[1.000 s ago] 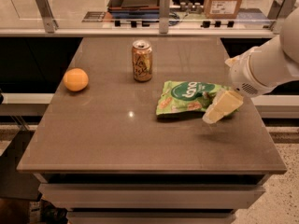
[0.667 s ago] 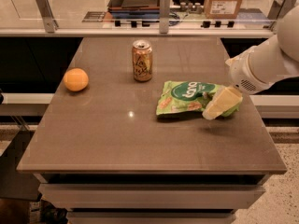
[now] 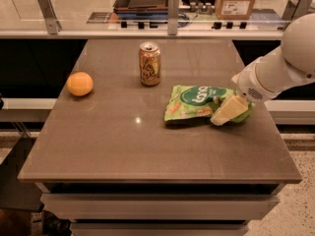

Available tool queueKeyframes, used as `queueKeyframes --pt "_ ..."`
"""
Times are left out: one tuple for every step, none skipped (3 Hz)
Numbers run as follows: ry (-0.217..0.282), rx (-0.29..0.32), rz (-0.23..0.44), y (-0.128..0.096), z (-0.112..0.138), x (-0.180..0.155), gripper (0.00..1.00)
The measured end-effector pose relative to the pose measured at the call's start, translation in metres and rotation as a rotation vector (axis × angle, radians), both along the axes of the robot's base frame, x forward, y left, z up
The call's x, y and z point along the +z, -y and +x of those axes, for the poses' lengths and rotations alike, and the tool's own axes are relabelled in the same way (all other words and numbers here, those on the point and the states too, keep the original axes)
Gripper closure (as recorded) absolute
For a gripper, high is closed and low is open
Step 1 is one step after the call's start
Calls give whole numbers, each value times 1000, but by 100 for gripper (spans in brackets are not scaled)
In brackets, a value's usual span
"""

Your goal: Move green rice chip bag near orange

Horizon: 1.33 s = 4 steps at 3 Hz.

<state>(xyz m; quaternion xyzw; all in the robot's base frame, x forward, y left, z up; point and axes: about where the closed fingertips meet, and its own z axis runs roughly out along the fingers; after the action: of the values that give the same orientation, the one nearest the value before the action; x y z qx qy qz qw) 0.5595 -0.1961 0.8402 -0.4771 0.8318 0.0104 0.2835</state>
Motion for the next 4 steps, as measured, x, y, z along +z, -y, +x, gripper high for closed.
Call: queueKeyframes --pt "-14 5 9 -3 2 -7 41" --pt "-13 13 20 -5 2 -8 63" --pt "3 31 79 -12 -3 4 87" --pt "29 68 137 -21 -15 34 100"
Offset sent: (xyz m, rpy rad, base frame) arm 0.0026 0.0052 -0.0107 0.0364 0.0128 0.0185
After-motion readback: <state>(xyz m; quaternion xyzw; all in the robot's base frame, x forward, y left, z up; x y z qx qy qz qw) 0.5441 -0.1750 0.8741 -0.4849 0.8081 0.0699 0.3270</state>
